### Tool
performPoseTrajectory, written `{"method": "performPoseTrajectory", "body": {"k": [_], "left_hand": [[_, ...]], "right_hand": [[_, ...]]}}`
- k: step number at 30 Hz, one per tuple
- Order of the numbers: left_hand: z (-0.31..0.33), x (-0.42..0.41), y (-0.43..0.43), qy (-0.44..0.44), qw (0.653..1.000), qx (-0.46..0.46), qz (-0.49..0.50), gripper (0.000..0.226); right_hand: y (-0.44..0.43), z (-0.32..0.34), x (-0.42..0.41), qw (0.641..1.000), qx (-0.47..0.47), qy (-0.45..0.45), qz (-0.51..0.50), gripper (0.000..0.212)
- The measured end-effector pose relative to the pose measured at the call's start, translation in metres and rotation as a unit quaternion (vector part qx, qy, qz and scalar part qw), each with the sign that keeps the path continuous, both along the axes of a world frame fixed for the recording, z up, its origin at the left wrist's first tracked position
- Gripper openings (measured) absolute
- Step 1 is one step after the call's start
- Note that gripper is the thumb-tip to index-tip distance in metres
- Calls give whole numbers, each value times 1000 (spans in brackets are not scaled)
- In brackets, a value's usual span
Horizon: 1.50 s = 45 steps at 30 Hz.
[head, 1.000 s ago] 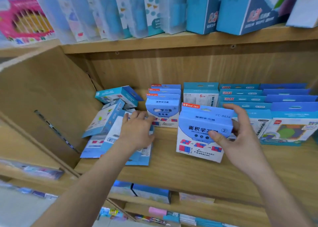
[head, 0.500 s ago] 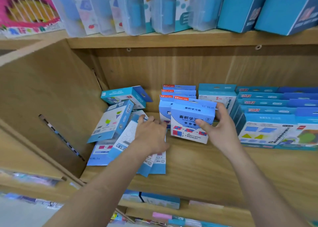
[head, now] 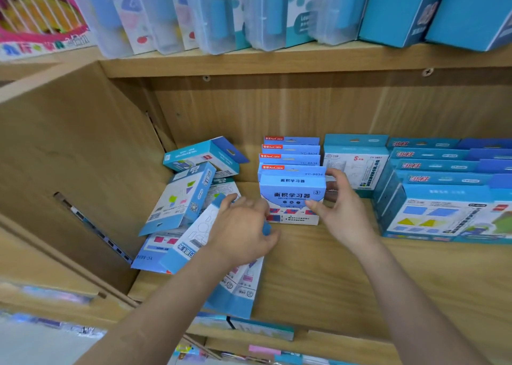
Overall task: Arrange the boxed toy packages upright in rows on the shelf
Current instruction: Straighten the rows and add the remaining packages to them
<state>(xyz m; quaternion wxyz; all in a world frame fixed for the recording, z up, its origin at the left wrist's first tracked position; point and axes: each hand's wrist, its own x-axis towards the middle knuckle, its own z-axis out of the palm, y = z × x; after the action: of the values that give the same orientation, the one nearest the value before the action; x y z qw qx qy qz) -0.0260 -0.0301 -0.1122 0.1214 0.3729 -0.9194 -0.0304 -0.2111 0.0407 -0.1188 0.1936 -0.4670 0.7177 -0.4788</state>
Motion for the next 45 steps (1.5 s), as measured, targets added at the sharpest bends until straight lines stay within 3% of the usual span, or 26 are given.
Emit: {"method": "performPoseTrajectory", "body": {"k": [2, 3, 6, 8, 10, 14, 16, 18, 20, 22, 24, 28, 32, 38, 43, 45], "left_hand": [[9, -4, -3, 149, 986, 44, 54, 41], [16, -7, -7, 187, 976, 76, 80, 53], [30, -22, -18, 201, 950, 211, 113, 87], [31, -31, -27, 228, 916, 316, 98, 66], [29, -35, -34, 253, 891, 368, 78, 42], [29, -36, -38, 267, 869, 413, 60, 42], [31, -36, -43, 314, 824, 466, 65, 43], [34, -34, -51, 394, 752, 524, 70, 50], [37, -36, -59, 452, 684, 568, 80, 64], [38, -41, -62, 470, 649, 590, 94, 53], [38, -47, -66, 464, 636, 608, 105, 45], [39, -51, -74, 448, 608, 647, 108, 55], [38, -57, -71, 441, 574, 682, 105, 49], [41, -64, -65, 455, 596, 644, 150, 41], [48, -63, -58, 476, 605, 614, 172, 42], [55, -58, -51, 484, 636, 572, 183, 45]], "right_hand": [[-2, -4, 3, 999, 18, 12, 24, 68], [-4, -5, 6, 999, 26, 1, 32, 69], [-10, -5, 13, 988, 22, -145, 38, 62], [-13, -3, 17, 968, 9, -246, 39, 55], [-15, -5, 20, 958, 0, -284, 39, 55], [-12, -4, 21, 951, -12, -306, 49, 54], [-10, 3, 17, 941, -30, -333, 58, 45], [-11, 12, 10, 932, -44, -354, 59, 41], [-15, 19, 6, 928, -33, -367, 54, 55], [-20, 21, 6, 927, -22, -373, 41, 68], [-21, 21, 8, 930, -18, -366, 31, 67], [-16, 26, 12, 936, -21, -352, 19, 58], [-11, 34, 14, 938, -22, -346, 15, 51], [-9, 37, 15, 941, -13, -339, 7, 49], [-6, 40, 10, 947, 8, -320, 8, 65], [-1, 46, 10, 958, 17, -286, -11, 65]]}}
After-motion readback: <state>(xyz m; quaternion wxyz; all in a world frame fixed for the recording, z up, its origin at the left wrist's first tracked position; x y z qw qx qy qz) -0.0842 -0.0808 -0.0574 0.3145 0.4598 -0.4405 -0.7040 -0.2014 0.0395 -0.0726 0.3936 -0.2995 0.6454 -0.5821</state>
